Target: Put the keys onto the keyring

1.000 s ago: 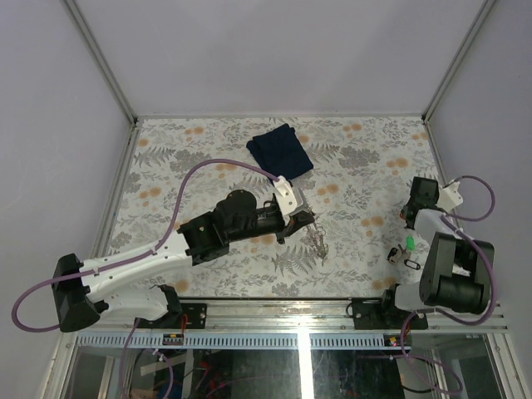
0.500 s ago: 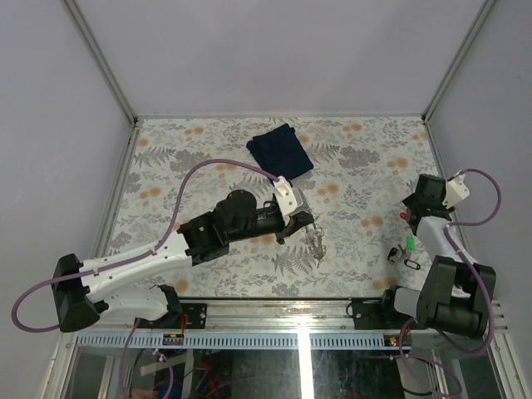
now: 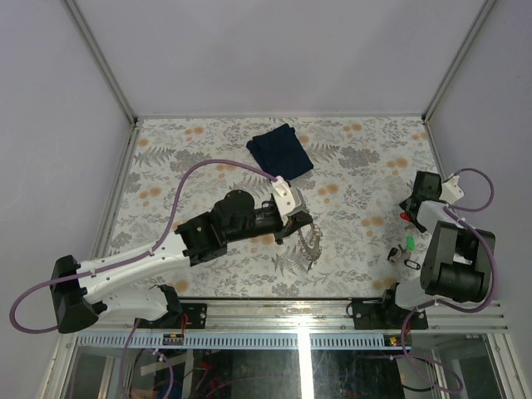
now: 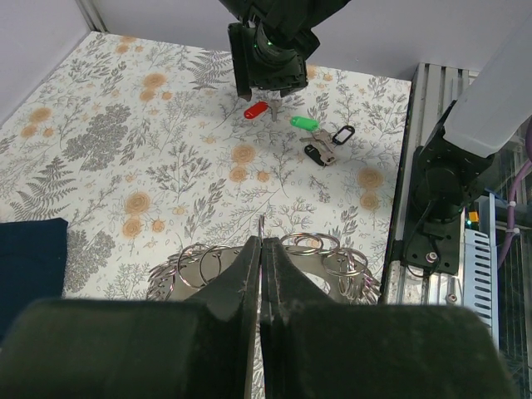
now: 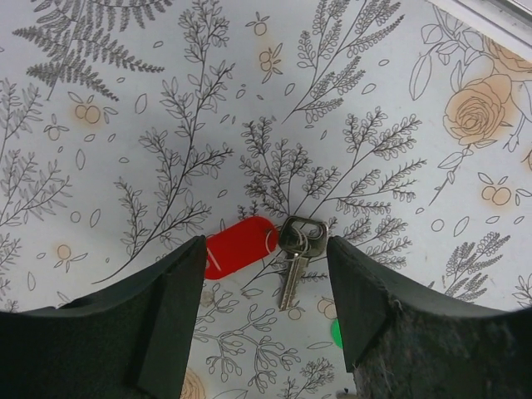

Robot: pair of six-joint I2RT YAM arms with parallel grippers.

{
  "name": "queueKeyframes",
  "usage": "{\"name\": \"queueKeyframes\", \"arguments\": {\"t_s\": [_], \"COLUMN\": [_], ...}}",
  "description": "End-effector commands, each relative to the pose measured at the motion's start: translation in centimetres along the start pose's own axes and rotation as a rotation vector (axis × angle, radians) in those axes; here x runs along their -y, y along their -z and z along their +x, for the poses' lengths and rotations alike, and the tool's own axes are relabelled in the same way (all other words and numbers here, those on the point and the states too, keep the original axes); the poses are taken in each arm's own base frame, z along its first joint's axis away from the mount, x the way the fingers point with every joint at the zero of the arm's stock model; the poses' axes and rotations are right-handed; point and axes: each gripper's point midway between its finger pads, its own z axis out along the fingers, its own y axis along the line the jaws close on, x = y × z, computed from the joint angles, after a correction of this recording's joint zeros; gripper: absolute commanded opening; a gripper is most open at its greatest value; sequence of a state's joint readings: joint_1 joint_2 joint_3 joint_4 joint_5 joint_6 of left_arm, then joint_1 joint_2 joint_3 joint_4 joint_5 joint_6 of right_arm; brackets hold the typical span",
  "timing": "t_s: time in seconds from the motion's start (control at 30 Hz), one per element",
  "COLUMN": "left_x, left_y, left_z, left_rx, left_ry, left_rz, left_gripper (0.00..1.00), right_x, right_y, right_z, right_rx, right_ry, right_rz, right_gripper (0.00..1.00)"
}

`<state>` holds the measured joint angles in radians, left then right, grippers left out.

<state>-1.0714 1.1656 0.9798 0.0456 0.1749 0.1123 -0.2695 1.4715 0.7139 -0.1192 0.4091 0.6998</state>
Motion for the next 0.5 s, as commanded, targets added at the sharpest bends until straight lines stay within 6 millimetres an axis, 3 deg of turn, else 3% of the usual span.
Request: {"name": "queueKeyframes", "arguments": {"t_s": [0.0,0.27,0.47], "left_x": [-0.3,-0.2,-0.3], "left_y": [0.2,0.2,0.2], "left_z": [-2.5,-2.5,-2.4], "left_rx": [0.079,0.077,0.077], "left_ry": [-0.006,-0.005,-0.003], "left_rz": [-0.012,-0.007,-0.01], "left_gripper": [0.0,0.0,0.0], "right_x": [0.4,0.1,0.1], "right_y": [-0.8,-1.5,-2.0], "right_z": [-1.0,-0.5,0.1], "right_rx": [0.02,-0.013,-0.043], "right_ry": [-0.033,-0.04,-0.051], "right_rz": [0.026,0.0,-0.011], "right_gripper": [0.66,0.58,0.42]}}
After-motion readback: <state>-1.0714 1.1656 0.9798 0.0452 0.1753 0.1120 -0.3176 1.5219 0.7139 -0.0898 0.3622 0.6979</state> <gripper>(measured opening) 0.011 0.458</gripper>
